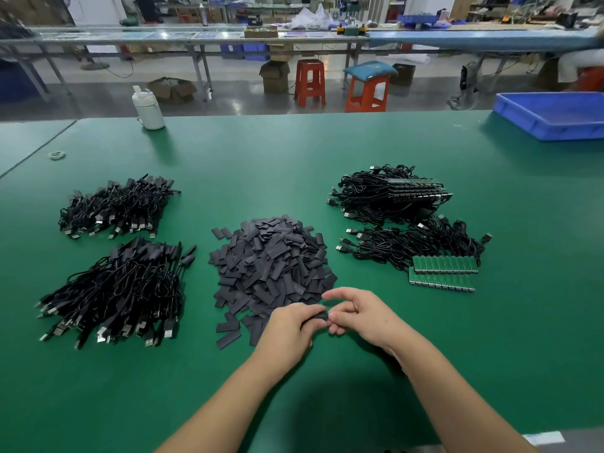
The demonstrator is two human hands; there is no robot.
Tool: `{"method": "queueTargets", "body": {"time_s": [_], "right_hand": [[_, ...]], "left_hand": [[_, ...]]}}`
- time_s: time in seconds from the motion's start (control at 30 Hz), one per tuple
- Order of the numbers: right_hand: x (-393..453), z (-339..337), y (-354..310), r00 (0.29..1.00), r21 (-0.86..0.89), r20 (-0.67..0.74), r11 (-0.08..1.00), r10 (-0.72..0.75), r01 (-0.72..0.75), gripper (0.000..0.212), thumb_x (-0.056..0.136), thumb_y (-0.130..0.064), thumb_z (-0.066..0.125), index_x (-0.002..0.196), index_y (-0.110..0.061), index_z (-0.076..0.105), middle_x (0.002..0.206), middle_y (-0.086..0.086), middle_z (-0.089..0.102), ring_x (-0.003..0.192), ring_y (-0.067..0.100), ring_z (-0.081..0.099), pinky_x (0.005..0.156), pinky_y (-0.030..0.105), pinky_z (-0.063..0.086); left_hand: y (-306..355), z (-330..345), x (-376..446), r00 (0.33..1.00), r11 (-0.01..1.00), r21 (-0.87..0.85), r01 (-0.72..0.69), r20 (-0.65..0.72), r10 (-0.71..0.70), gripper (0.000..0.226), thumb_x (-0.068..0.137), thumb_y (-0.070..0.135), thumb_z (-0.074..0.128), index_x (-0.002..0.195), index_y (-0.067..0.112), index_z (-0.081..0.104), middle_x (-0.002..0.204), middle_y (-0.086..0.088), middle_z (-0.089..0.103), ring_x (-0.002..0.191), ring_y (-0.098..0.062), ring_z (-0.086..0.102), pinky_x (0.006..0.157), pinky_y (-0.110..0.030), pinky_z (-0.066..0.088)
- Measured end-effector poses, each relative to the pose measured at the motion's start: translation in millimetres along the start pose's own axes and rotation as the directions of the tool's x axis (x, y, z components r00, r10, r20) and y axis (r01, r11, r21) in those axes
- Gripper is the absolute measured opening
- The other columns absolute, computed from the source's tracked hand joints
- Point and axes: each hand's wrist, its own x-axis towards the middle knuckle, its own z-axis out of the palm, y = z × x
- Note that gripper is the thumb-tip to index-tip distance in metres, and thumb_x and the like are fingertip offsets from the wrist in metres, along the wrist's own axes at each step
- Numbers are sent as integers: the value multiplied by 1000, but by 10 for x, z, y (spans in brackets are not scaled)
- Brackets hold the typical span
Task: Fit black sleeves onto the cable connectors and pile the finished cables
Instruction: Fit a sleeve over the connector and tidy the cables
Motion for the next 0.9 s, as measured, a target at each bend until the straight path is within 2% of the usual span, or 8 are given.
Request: {"method": "queueTargets", "body": {"time_s": [0.17,0.23,0.33,0.5,0.6,0.7,0.8,0.9], "right_hand": [[-20,-13,-47,1000,-14,10,1000,1,-1,28,97,-9,62,124,-18,60,83,1,76,78,8,68,79,24,53],[-10,-62,-99,1000,-251,-20,968,-13,8,14,99,-26,60,110,-28,68,78,-8,73,73,1,62,74,21,47],[-4,-122,-158,1000,-458,-25,889,-9,-3,33,101,-39,50,87,-25,76,68,-4,60,59,9,43,63,30,38],[-41,-148,-169,999,-336,46,941,-24,38,42,102,-36,50,74,-12,69,66,-18,67,63,19,43,66,34,36],[-33,-142,-145,998,-279,47,958,-52,63,33,101,-35,53,79,-21,72,64,-11,62,68,19,46,70,36,38],[-29,-134,-142,996,-266,41,960,-75,83,30,102,-35,52,81,-33,74,62,-10,58,68,20,46,70,36,39],[-29,-122,-138,997,-267,27,960,-75,79,31,102,-34,51,80,-33,74,60,-10,57,67,20,47,69,36,40],[-46,-104,-127,997,-281,35,957,-63,70,32,104,-30,50,83,-24,74,59,-9,55,63,17,47,65,31,39]], "left_hand": [[8,-32,19,994,991,83,-101,-23,103,26,93,24,65,118,20,71,101,1,70,94,-11,61,81,-9,37],[15,-55,27,989,986,97,-138,-39,142,25,93,23,65,117,22,71,99,3,70,92,-10,61,82,-12,40],[26,-82,41,981,979,114,-169,-76,179,24,92,21,66,115,19,72,100,2,71,93,-12,62,87,-23,46],[74,-109,31,980,985,73,-158,-108,165,22,93,20,66,113,17,73,95,4,70,84,-3,61,84,-17,46],[114,-121,9,984,990,21,-140,-107,141,20,92,19,66,111,18,73,88,10,65,67,8,55,74,-13,44],[144,-128,-2,987,991,19,-131,-96,132,20,93,18,65,112,18,72,84,12,60,63,7,54,73,-14,45],[159,-133,2,985,988,46,-147,-83,151,23,94,18,64,115,15,71,86,11,59,66,5,52,77,-16,44],[156,-134,1,982,980,94,-175,-58,181,27,95,20,62,120,13,69,96,4,66,84,-5,58,83,-14,43]]}}
